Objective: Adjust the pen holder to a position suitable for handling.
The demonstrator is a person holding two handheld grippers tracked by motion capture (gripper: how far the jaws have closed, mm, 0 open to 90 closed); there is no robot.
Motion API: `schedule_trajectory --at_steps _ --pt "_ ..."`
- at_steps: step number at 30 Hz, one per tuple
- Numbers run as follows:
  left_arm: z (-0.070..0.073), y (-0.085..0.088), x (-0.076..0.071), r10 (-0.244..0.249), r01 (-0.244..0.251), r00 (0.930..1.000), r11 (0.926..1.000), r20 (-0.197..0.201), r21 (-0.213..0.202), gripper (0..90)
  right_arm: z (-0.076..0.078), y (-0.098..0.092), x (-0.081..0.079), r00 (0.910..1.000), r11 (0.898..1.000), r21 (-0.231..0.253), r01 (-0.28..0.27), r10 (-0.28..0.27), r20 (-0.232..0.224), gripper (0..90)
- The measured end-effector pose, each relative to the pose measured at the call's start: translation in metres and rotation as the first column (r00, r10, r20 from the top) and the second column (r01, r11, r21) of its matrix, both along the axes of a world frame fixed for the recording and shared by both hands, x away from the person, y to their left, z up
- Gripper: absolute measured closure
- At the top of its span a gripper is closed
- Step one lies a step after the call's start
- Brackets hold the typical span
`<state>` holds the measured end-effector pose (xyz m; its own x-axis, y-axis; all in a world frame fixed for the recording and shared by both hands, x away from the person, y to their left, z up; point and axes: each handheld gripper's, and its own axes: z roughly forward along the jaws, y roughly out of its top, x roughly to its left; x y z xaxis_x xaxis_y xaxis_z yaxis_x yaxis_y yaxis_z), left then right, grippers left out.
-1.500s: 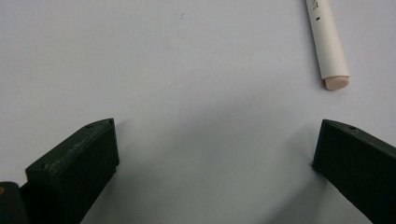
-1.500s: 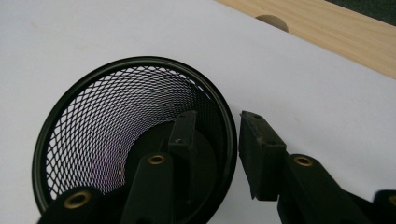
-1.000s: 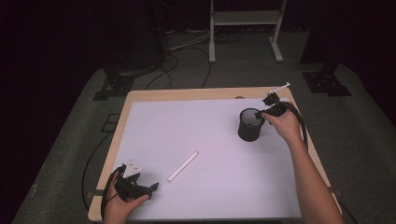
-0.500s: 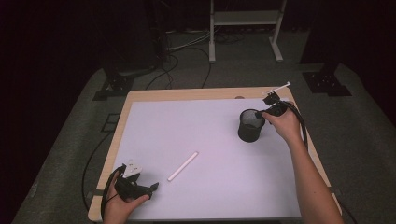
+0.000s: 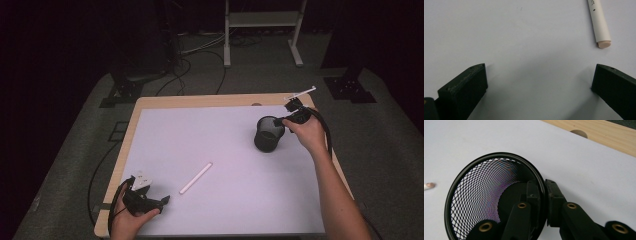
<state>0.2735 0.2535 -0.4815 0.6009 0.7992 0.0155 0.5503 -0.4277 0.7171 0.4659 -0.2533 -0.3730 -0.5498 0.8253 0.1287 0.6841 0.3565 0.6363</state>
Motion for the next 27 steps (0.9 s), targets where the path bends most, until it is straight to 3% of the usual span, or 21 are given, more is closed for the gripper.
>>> schedule_trajectory --at_steps 14,27 --pt "0.0 0.0 0.0 0.0 0.0 1.0 1.0 0.0 0.0 0.0 0.017 0.005 -0.025 0.9988 0.999 0.017 -0.048 0.048 0.013 81.6" --pt "0.0 0.0 0.0 -0.001 0.001 1.0 1.0 0.001 0.002 0.0 0.019 0.015 -0.051 0.9951 0.995 0.007 -0.099 0.099 0.004 81.6"
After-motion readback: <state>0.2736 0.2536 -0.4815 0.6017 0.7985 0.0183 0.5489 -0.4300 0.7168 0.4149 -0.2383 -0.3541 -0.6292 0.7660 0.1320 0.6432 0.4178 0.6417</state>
